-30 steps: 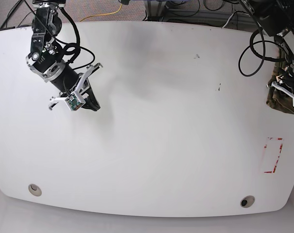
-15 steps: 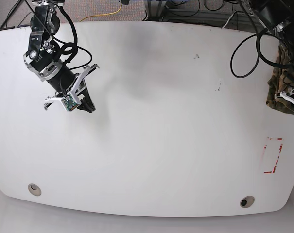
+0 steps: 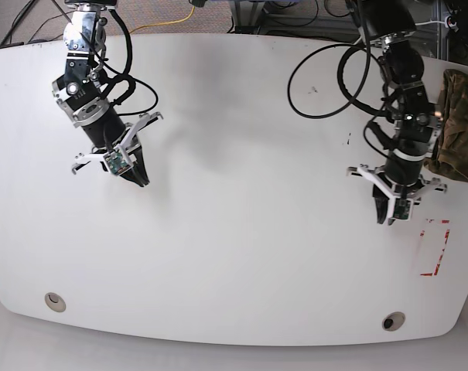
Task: Layout the t-shirt on the table in an organized manner, then fold the t-shirt properly
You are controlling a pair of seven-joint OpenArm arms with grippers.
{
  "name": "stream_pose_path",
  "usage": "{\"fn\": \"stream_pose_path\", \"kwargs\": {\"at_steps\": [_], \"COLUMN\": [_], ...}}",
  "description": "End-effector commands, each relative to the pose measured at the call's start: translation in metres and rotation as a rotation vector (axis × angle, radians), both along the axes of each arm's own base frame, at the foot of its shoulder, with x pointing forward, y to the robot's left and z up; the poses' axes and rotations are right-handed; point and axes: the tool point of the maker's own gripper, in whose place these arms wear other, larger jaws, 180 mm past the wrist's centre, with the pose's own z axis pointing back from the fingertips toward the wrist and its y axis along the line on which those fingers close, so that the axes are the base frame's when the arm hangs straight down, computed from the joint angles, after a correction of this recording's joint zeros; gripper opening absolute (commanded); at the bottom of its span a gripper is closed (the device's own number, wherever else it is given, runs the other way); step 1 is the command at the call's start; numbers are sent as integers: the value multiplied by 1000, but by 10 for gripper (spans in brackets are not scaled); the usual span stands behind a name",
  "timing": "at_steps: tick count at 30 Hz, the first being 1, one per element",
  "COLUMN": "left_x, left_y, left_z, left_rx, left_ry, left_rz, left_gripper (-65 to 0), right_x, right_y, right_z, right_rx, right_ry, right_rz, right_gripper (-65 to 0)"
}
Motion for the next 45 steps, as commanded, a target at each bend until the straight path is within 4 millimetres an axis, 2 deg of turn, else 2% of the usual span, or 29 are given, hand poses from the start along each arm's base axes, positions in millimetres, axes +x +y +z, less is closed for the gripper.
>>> {"fn": "stream_pose_path", "kwargs": {"at_steps": [1, 6, 9, 12, 16, 24, 31, 38, 45], "left_x": [7, -7, -23, -45, -75, -144, -211, -288, -349], "left_y": [-28, -77, -97, -110, -114, -113, -108, -106, -106], "left_z": [10, 8, 2, -7, -20, -45, -65, -88, -98], "left_rx": [-31, -69, -102, -129, -154, -175, -185, -202, -219], "left_ry": [-86, -187, -213, -218, -202, -69, 93, 311, 479], "left_rz": [-43, -145, -196, -234, -250, -239, -213, -187, -170], "left_gripper": [-575, -575, -575, -575, -575, -575, -578, -581, -581], "right_x": [6, 6, -4, -19, -45, -114, -177, -241, -297], "right_y": [-2, -27, -42, -53, -65, -70, -63, -61, -61], "right_z": [7, -3, -14, -22, -32, -55, -57, -59, -66], "right_rx": [47, 103, 115, 131, 121, 205, 250, 270, 248], "right_ry": [-74, -123, -125, -147, -140, -25, 96, 244, 397], "right_rz": [-21, -141, -197, -240, -287, -354, -371, -412, -438], "right_gripper": [-628, -628, -628, -629, -629, -629, -629, -629, -629]}}
